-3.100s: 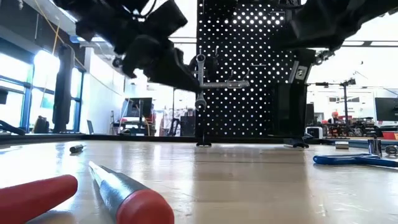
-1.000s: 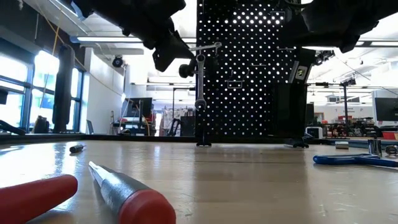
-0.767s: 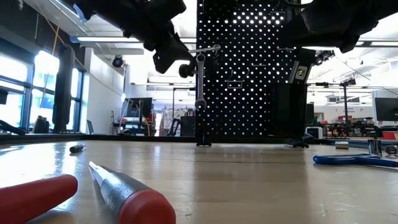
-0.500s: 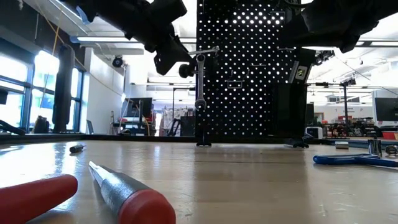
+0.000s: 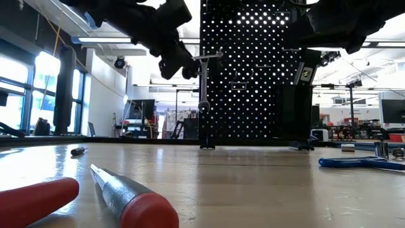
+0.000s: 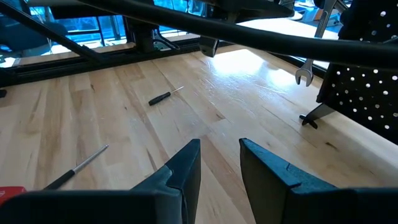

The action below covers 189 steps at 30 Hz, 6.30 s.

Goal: Hang tools onto peg board
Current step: Hang the silver combination wrench onto the pegboard, then hang the blue L-shaped hex key onto the pegboard

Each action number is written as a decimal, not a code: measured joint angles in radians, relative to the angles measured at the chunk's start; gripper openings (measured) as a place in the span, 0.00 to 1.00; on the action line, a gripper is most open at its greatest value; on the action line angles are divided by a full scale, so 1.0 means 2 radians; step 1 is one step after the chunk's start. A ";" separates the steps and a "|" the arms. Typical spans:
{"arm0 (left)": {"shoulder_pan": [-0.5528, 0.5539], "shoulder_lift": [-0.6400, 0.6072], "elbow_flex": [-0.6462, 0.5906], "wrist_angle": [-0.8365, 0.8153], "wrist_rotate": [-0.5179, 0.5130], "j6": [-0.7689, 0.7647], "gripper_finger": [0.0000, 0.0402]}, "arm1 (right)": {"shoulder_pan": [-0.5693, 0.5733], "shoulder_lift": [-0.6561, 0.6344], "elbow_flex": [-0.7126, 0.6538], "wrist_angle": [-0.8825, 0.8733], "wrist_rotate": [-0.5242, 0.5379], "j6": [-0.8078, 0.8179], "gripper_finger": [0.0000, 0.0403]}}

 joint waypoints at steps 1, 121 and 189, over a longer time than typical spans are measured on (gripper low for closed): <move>0.002 0.001 0.000 0.001 -0.001 0.000 0.19 | 0.000 0.000 0.000 0.000 0.000 0.000 0.26; -0.113 0.056 -0.111 0.087 0.314 -0.390 0.46 | -0.059 0.137 0.055 -0.097 -0.268 0.033 0.00; -0.080 0.229 -0.023 0.207 0.427 -0.389 0.46 | 0.020 0.210 0.159 -0.292 -0.256 0.257 0.01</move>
